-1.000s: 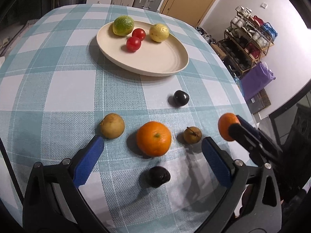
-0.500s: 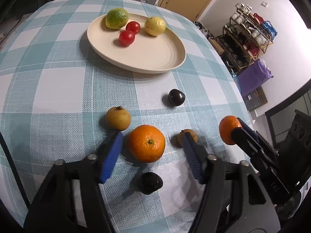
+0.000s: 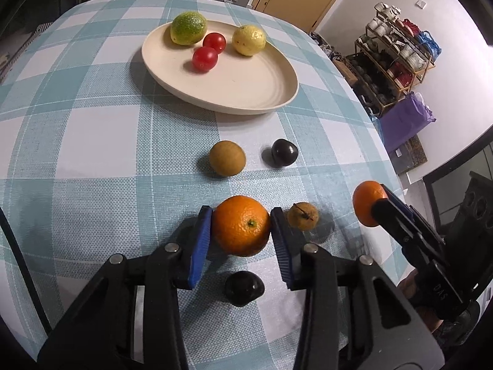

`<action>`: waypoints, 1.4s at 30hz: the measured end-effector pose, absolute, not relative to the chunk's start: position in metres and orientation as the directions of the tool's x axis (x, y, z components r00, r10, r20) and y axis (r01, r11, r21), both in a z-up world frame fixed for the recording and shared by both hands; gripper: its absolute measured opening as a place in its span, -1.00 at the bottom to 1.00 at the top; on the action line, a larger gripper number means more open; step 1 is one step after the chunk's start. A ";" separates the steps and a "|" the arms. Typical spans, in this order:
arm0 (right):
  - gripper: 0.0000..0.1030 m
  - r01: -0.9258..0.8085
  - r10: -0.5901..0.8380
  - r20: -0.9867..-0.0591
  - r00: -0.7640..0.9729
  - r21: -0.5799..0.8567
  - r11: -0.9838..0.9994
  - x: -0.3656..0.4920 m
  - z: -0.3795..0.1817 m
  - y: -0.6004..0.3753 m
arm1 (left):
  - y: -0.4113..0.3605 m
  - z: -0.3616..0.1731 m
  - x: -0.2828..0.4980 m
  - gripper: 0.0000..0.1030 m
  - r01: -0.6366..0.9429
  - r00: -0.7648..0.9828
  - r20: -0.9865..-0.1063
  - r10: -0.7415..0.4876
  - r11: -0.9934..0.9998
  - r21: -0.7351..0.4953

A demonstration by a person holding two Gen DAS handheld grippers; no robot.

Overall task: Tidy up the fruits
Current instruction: 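Grasp a second orange with the left gripper while the right gripper holds its orange, then carry both oranges over the plate with both grippers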

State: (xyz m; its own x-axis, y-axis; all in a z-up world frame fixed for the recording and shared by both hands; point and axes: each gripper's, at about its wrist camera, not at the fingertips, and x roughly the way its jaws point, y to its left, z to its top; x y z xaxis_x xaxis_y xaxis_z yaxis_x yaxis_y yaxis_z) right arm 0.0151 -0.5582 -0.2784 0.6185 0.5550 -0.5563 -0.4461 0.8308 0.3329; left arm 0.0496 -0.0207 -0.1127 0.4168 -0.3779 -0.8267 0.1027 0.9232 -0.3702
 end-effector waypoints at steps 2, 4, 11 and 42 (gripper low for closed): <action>-0.26 -0.447 0.555 -0.557 0.618 0.332 0.831 0.015 -0.279 -0.558 | -0.020 -0.111 0.049 -0.32 0.108 0.421 -0.824 -0.379 0.923 -0.369; -0.26 -0.448 0.553 -0.560 0.616 0.329 0.831 0.016 -0.279 -0.556 | -0.019 -0.110 0.048 -0.32 0.110 0.425 -0.820 -0.384 0.921 -0.374; -0.26 -0.456 0.552 -0.567 0.612 0.318 0.831 0.018 -0.278 -0.549 | -0.011 -0.106 0.047 -0.32 0.110 0.439 -0.808 -0.393 0.916 -0.385; -0.26 -0.538 0.595 -0.559 0.578 0.287 0.793 0.084 -0.253 -0.488 | 0.050 -0.071 0.118 -0.31 0.083 0.539 -0.738 -0.405 0.898 -0.432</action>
